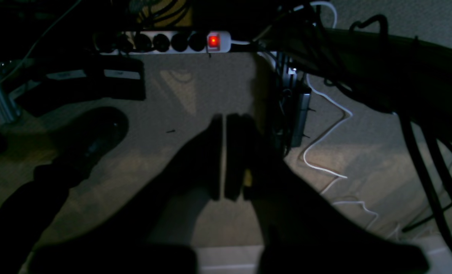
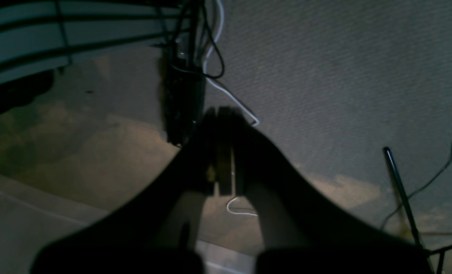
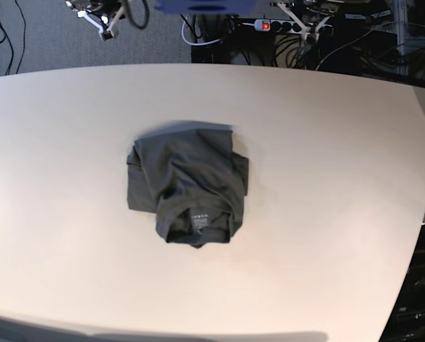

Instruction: Fold the T-shirt properly

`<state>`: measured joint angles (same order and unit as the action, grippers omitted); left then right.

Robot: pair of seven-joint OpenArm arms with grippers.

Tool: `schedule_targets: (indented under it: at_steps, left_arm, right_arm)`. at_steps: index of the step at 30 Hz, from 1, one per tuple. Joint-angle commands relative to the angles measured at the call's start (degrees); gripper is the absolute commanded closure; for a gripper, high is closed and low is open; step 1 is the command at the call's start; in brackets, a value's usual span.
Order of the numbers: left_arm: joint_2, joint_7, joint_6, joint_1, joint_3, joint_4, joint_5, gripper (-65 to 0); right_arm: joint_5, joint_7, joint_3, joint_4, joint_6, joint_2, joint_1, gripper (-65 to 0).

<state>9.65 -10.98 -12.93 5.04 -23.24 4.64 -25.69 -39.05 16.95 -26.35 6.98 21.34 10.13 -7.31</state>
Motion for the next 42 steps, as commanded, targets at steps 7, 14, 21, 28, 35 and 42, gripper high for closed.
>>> schedule_targets:
  at_steps: [7, 14, 21, 28, 35, 42]
  left_arm:
    - [-0.3, -0.4, -0.4, 0.1, -0.1, 0.1, -1.3, -2.2]
    - [-0.7, -0.5, -0.4, 0.1, 0.0, 0.1, -1.3, -2.4]
    - [-2.3, -0.5, -0.4, 0.3, 0.1, 0.1, -1.3, -2.4]
    - [-3.5, -0.6, -0.4, 0.3, -0.1, 0.1, -4.7, -2.4]
    - [-3.7, -0.6, -0.4, 0.3, 0.0, 0.1, -4.9, -2.4]
    - [-3.5, -0.6, -0.5, -0.9, -0.5, 0.2, -4.4, -2.6]
  right_arm:
    - [0.1, 0.8, -0.1, 0.0, -10.2, -0.1, 0.9, -1.5]
    - [0.1, 1.0, -0.1, 0.0, -13.3, -1.0, 0.8, -1.6]
    - [0.1, 5.2, -0.1, 0.1, -13.3, -1.0, -0.8, -1.6]
    - [0.1, 8.7, -4.6, 0.1, -13.5, -0.9, -2.3, -1.0]
    - [0.1, 8.4, -7.1, -0.2, -13.4, -0.9, -1.0, -1.5]
    - [0.1, 7.4, -7.4, -5.3, -13.5, -0.2, 2.9, -1.5]
